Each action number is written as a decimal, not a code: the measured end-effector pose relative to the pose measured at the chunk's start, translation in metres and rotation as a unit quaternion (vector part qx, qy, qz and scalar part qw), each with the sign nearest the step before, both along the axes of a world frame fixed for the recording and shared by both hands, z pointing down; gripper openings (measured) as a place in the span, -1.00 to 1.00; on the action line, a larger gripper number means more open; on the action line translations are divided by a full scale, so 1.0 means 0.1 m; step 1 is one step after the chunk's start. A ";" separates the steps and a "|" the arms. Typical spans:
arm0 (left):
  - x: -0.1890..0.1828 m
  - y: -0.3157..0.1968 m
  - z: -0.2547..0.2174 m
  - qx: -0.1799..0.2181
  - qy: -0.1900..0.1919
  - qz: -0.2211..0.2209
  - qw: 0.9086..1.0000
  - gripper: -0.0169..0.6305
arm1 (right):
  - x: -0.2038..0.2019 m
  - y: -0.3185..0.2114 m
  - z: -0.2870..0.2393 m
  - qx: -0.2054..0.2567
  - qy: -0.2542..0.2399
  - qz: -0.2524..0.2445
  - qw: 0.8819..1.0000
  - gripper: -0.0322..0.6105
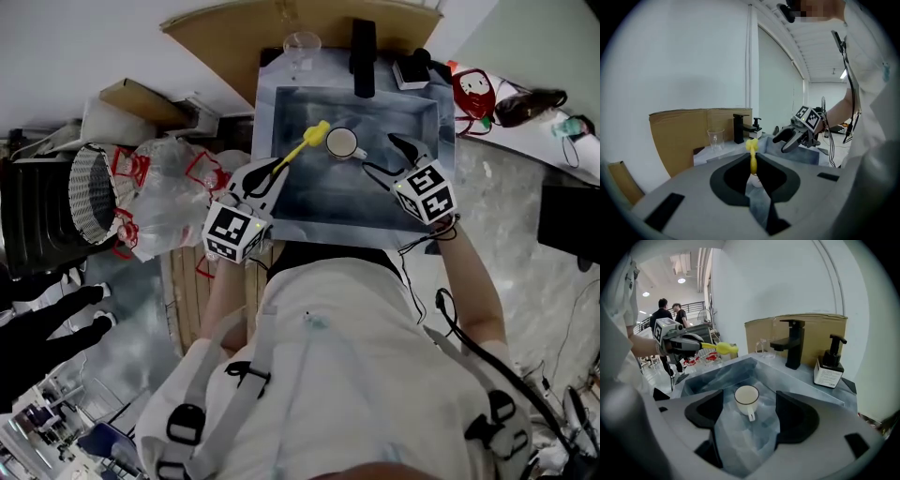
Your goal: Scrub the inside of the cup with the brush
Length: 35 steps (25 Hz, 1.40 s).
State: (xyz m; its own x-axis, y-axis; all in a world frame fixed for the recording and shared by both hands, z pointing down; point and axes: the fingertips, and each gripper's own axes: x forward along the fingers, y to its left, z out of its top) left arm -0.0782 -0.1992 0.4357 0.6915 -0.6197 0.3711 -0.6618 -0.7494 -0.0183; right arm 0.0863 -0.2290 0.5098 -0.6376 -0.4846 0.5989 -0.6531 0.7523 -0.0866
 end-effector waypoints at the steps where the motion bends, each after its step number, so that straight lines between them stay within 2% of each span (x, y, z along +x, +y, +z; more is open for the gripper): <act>1: 0.03 0.00 0.03 -0.004 -0.004 0.005 1.000 -0.82 | 0.00 -0.02 0.05 -0.002 0.006 -0.004 1.000 0.21; 6: 0.21 0.00 0.15 -0.029 -0.007 0.026 0.999 -0.82 | -0.01 -0.02 0.27 -0.015 0.036 -0.031 0.999 0.21; 13: 0.22 -0.07 0.28 -0.047 -0.012 0.039 0.998 -0.82 | -0.13 -0.06 0.59 -0.043 0.051 -0.044 0.997 0.21; 18: 0.25 -0.12 0.35 -0.053 -0.013 0.041 0.998 -0.82 | -0.19 -0.08 0.82 -0.067 0.063 -0.062 0.994 0.20; 28: 0.24 -0.18 0.53 -0.078 -0.017 0.037 0.996 -0.82 | -0.31 -0.19 1.11 -0.074 0.088 -0.097 0.989 0.20; 35: 0.20 -0.24 0.59 -0.090 -0.016 0.028 0.995 -0.82 | -0.38 -0.15 1.29 -0.088 0.114 -0.133 0.981 0.20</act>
